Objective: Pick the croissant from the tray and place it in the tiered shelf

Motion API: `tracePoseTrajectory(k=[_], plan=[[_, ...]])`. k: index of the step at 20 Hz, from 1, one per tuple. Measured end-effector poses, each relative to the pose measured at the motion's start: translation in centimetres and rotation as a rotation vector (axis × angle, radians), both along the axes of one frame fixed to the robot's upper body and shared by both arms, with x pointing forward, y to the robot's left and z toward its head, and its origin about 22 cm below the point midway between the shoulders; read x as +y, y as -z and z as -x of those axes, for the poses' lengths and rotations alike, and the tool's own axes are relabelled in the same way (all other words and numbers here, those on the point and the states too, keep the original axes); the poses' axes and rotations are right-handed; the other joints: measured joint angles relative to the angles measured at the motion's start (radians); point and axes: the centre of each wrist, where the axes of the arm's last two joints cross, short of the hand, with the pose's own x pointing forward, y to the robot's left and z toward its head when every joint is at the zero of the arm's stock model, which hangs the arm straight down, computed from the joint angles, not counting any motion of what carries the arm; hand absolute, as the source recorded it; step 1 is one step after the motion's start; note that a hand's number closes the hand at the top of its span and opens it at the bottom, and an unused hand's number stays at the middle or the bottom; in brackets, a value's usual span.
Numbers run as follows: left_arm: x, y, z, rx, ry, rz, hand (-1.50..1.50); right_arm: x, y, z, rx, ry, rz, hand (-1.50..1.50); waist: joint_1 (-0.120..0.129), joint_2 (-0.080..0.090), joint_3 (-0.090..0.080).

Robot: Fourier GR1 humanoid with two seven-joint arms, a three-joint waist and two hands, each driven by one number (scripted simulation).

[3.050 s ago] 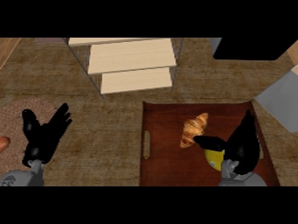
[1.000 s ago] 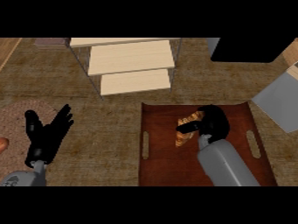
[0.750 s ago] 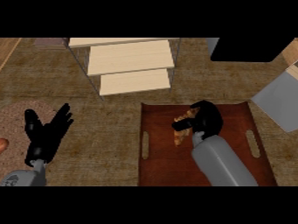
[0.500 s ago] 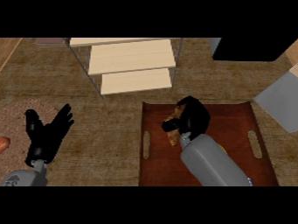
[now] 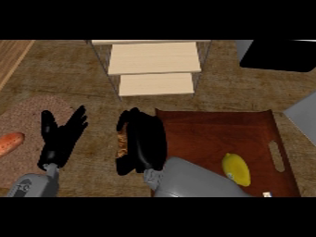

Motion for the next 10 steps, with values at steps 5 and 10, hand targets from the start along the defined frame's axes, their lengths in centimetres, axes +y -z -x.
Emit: tracePoseTrajectory(k=[5,10], plan=[[1.7,0.0,0.3,0.012,-0.040,-0.001,0.00,2.3,-6.8,1.9,-0.170,-0.140,-0.022,1.50,-0.042,-0.010,-0.001],[2.2,0.2,0.8,0.022,-0.063,-0.002,0.00,3.3,-12.7,2.6,-0.268,-0.156,-0.051,1.50,-0.066,-0.014,-0.002]])
